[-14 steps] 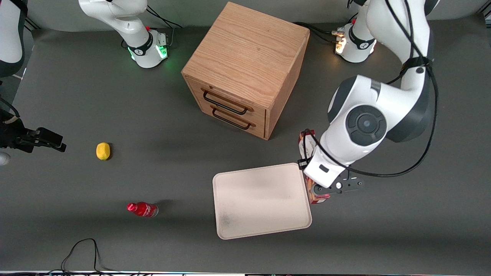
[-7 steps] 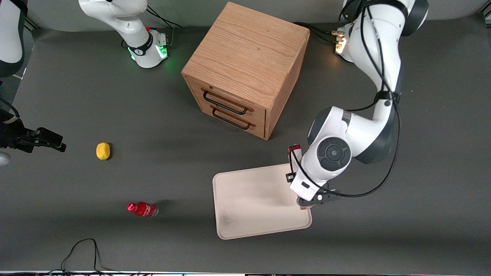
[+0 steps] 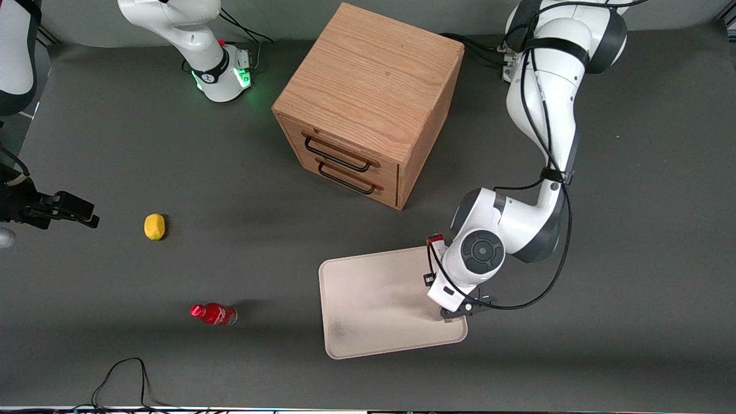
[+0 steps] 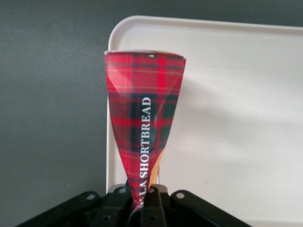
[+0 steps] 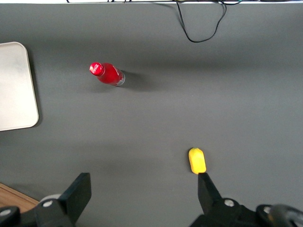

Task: Place red cookie box on tray
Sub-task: 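Lower the box onto the tray and open the left gripper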

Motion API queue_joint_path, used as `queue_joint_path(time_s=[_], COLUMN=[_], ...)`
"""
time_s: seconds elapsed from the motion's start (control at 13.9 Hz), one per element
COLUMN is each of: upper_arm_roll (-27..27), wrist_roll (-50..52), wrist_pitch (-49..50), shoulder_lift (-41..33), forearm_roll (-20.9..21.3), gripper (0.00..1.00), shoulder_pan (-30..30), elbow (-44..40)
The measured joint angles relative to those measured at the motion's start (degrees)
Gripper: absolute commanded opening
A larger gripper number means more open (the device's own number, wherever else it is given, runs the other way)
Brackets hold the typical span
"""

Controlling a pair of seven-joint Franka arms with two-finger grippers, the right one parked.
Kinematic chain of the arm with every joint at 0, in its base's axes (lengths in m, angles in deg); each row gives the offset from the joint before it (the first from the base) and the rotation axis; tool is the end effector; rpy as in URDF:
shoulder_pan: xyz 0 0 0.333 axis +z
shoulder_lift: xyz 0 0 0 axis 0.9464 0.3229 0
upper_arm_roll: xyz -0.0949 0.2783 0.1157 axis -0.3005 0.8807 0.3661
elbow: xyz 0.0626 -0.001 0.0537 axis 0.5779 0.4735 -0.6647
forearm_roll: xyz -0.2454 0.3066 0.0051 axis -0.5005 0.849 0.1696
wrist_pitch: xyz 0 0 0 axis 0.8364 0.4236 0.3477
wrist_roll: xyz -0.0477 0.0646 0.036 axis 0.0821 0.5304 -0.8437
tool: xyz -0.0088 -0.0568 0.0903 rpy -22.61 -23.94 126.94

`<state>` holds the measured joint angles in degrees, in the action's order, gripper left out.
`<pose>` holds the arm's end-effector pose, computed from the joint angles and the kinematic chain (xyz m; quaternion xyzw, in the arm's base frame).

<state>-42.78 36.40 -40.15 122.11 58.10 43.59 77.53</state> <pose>0.6953 -0.3403 0.2605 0.9943 0.1052 -0.0109 0.0165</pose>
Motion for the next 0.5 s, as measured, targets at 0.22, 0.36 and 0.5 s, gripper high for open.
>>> queue_joint_path(time_s=[0.22, 0.36, 0.5], upper_arm_roll=[0.0, 0.0, 0.0], wrist_roll=[0.0, 0.0, 0.0], wrist_pitch=[-2.2, -2.3, -2.4], shoulder_lift=[1.0, 1.0, 1.0], forearm_roll=[0.0, -0.2, -0.1], gripper=[0.0, 0.58, 1.0], shoulder_pan=[0.0, 0.1, 0.1], elbow=[1.2, 1.2, 1.3])
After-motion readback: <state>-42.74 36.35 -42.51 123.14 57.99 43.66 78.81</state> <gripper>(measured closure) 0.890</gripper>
